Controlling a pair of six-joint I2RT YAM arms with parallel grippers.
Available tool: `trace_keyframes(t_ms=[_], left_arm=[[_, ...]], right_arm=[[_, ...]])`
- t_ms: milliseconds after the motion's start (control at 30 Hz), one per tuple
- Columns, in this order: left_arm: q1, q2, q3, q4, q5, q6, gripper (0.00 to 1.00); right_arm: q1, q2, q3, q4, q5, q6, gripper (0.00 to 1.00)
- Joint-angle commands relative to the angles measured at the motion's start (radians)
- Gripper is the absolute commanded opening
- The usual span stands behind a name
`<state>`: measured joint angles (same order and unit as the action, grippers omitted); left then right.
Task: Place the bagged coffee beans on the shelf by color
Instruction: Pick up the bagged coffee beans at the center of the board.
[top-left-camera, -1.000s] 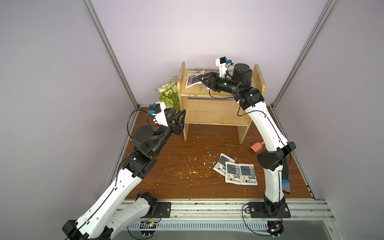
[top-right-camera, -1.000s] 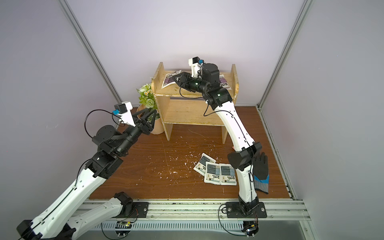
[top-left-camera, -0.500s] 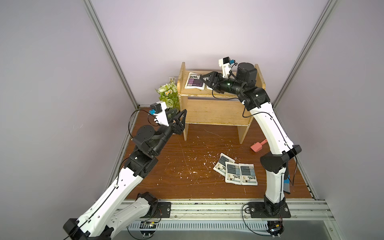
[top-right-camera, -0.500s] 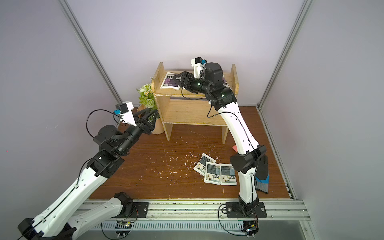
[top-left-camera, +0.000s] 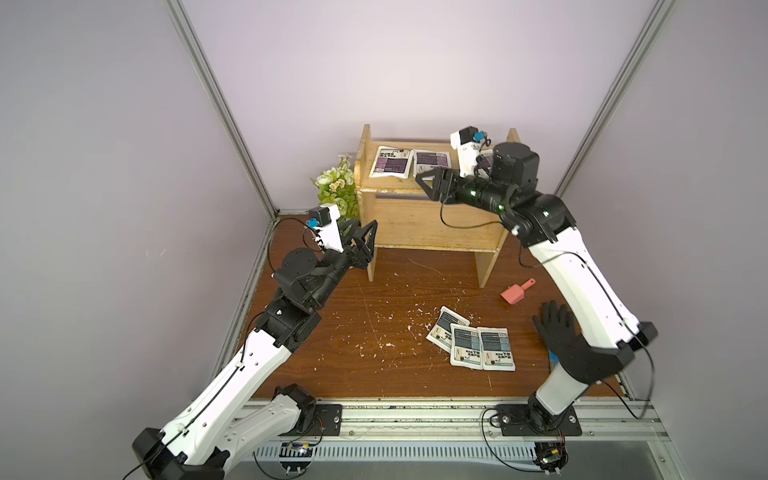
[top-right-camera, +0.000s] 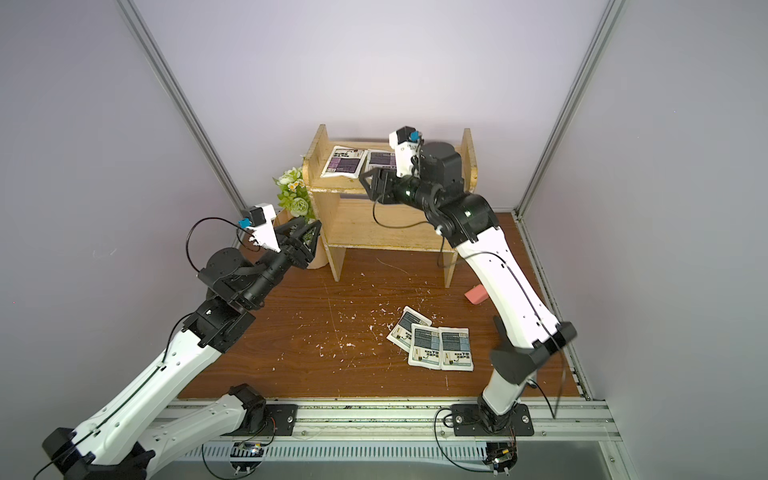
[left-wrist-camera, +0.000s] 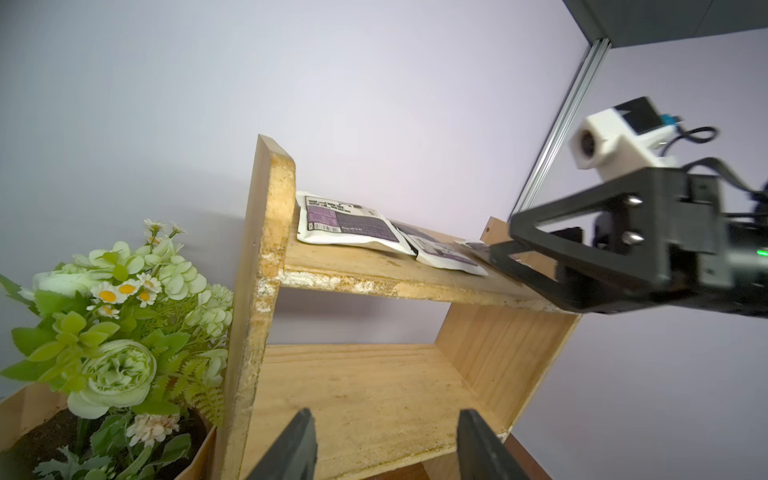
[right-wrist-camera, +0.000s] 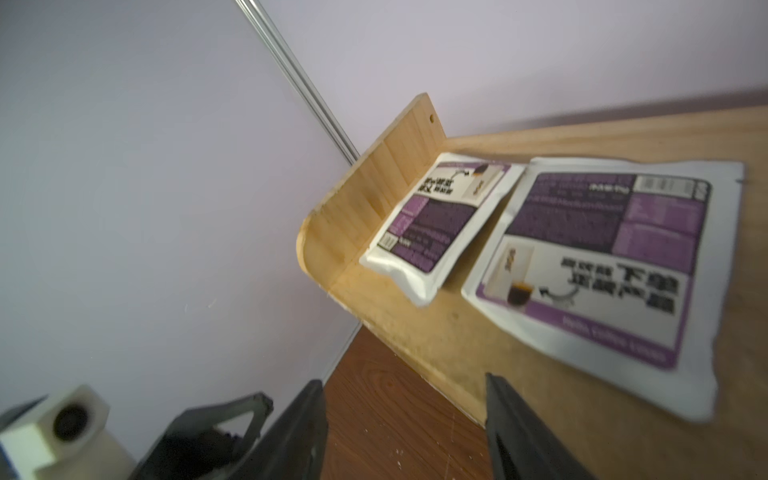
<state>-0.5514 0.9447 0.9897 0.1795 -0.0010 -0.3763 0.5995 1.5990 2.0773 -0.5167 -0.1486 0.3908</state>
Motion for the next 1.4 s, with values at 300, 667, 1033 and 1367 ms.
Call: trace_keyframes(t_ms=[300, 667, 1033, 1367], left_arm=[[-0.037, 0.128, -0.194, -0.103, 0.252, 0.088, 0.59], [-0.208, 0.468, -0.17, -0.142, 0.45, 0.193, 0.59], [-0.214, 0.677, -0.165, -0.066, 0.563, 0.166, 0.59], [-0.214, 0.825, -0.112, -0.023, 0.645, 0.154, 0.59]], right_arm=[[-0.001, -0.505, -0.824, 0.083, -0.091, -0.05, 0.59], [-0.007, -0.572, -1.339, 0.122, -0.09, 0.3, 0.49], [-0.012, -0.562, -1.481, 0.166, -0.16, 0.339, 0.44], [-0.014, -0.545, -1.592, 0.205, -0.084, 0.372, 0.43]])
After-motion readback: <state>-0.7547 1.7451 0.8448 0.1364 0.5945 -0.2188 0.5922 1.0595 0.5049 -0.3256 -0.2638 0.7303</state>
